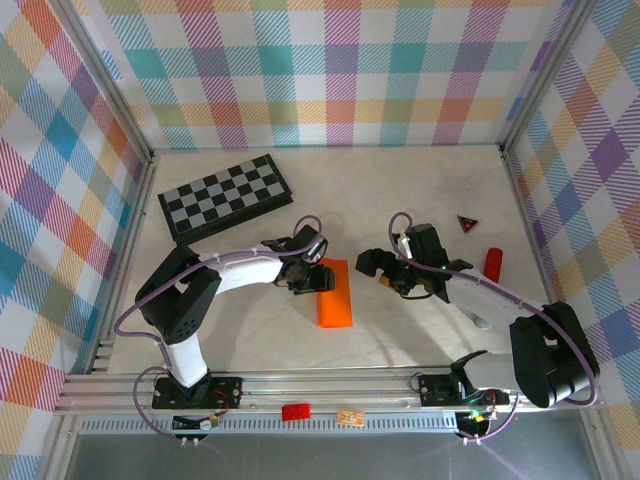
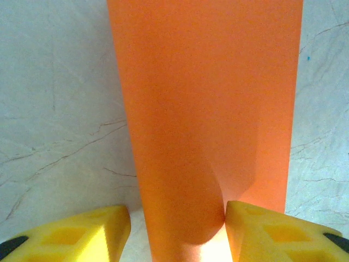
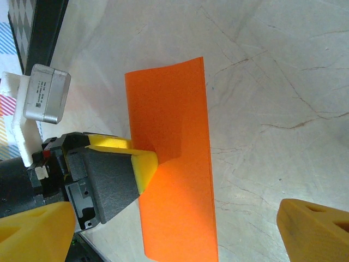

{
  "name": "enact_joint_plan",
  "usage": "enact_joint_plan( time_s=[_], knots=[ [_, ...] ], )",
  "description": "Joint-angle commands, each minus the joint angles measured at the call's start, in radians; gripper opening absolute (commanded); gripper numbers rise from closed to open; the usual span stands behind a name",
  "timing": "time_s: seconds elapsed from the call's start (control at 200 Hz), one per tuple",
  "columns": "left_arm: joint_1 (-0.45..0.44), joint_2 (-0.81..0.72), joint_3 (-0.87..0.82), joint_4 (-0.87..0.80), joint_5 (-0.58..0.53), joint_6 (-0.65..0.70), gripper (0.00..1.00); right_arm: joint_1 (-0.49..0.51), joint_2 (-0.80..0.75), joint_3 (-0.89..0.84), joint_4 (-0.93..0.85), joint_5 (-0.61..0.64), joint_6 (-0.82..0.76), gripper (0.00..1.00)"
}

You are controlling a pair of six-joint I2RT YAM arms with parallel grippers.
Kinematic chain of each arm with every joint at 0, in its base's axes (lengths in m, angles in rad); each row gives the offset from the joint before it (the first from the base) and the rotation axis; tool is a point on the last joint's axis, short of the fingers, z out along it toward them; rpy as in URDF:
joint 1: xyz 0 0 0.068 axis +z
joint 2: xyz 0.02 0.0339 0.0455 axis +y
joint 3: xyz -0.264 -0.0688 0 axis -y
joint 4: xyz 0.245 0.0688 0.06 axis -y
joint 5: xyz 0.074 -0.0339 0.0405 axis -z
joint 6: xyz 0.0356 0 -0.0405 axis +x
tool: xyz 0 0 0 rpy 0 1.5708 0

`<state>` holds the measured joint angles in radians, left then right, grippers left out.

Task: Fold a paper plane with a square sheet of paper (pick it up from the middle)

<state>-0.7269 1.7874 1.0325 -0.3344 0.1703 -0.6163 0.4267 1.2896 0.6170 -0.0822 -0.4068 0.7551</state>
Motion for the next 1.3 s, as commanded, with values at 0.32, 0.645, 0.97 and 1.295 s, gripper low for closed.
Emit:
enact_joint_plan(
  time_s=[0.32, 0.645, 0.97, 1.295],
  knots=[
    [-0.009, 0.1, -0.015, -0.094, -0.126, 0.02, 0.55, -0.003, 0.019, -0.008, 0.019, -0.032, 0.02, 0.95],
    [-0.011, 0.101, -0.015, -0.076, -0.108, 0.014, 0.55, -0.002, 0.024, -0.007, 0.021, -0.042, 0.008, 0.95],
    [-0.011, 0.119, -0.021, -0.063, -0.106, 0.003, 0.53, -0.003, -0.027, -0.023, -0.016, -0.001, -0.015, 0.95],
    [-0.011, 0.124, -0.015, -0.071, -0.117, 0.012, 0.52, -0.003, -0.047, -0.033, -0.005, 0.038, 0.002, 0.95]
  ],
)
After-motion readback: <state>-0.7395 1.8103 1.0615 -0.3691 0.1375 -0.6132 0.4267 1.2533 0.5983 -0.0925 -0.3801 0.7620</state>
